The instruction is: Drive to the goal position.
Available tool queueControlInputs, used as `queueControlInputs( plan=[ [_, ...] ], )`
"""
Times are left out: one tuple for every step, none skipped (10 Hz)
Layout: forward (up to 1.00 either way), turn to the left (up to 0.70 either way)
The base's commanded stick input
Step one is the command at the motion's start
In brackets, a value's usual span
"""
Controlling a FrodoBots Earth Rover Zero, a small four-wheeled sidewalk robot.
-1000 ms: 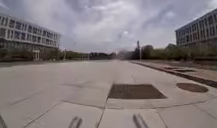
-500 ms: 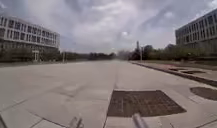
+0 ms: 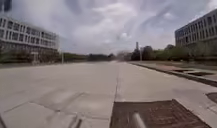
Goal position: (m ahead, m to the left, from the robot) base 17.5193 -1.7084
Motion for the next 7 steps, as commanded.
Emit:
queueControlInputs(
  plan=[
    [1.00, 0.00],
    [1.00, 0.00],
    [1.00, 0.00],
    [1.00, 0.00],
    [1.00, 0.00],
    [1.00, 0.00],
    [1.00, 0.00]
  ],
)
